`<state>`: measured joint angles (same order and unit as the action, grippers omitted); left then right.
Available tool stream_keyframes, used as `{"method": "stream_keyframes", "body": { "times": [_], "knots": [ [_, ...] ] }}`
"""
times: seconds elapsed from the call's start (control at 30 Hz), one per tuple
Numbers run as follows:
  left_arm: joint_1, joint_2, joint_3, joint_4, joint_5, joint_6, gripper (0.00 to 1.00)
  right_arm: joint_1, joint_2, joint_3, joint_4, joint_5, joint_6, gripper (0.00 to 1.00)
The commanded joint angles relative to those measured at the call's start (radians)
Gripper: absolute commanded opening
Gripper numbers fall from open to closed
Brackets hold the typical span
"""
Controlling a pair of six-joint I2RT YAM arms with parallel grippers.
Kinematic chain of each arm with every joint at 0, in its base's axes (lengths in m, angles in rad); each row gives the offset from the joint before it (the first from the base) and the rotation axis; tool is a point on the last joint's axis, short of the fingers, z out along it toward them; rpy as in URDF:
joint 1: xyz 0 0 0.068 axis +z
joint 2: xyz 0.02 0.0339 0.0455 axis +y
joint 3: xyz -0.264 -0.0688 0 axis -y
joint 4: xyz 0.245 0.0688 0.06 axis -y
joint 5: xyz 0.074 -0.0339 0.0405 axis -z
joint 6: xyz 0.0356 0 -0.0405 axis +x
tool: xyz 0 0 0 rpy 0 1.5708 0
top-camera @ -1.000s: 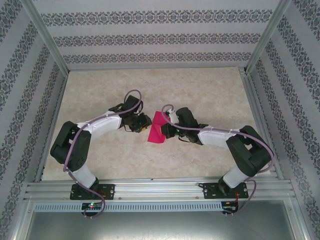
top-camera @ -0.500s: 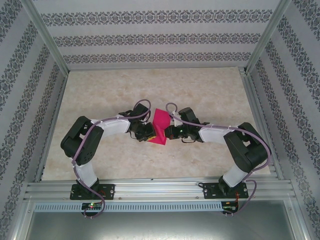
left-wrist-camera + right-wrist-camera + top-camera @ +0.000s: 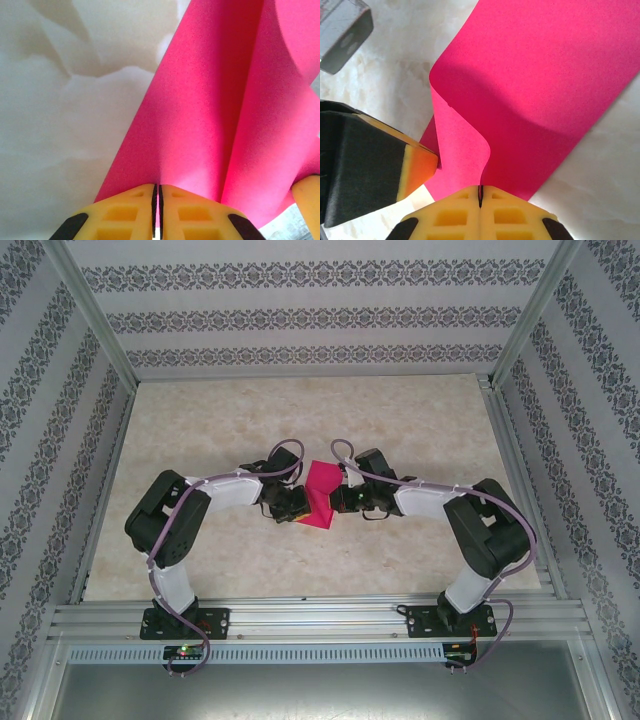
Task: Fold a paper plane with a square sheet of paper (pick it up from the middle)
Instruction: Fold the triangle a second time at the center of the table.
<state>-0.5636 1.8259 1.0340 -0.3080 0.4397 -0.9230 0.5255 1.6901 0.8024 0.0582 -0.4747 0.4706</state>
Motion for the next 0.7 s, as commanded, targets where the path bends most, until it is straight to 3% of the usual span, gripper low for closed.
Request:
{"method": "stream_keyframes", "body": {
  "times": [0.0, 0.67],
  "knots": [
    [-0.011, 0.022, 0.025, -0.043, -0.027, 0.029, 0.14, -0.007, 0.021, 0.030, -0.034, 0.026, -0.025, 0.05],
    [-0.010, 0.033, 0.037, -0.071, -0.030, 0.046, 0.14, -0.008, 0.086, 0.106, -0.109, 0.068, -0.083, 0.05]
  ]
}}
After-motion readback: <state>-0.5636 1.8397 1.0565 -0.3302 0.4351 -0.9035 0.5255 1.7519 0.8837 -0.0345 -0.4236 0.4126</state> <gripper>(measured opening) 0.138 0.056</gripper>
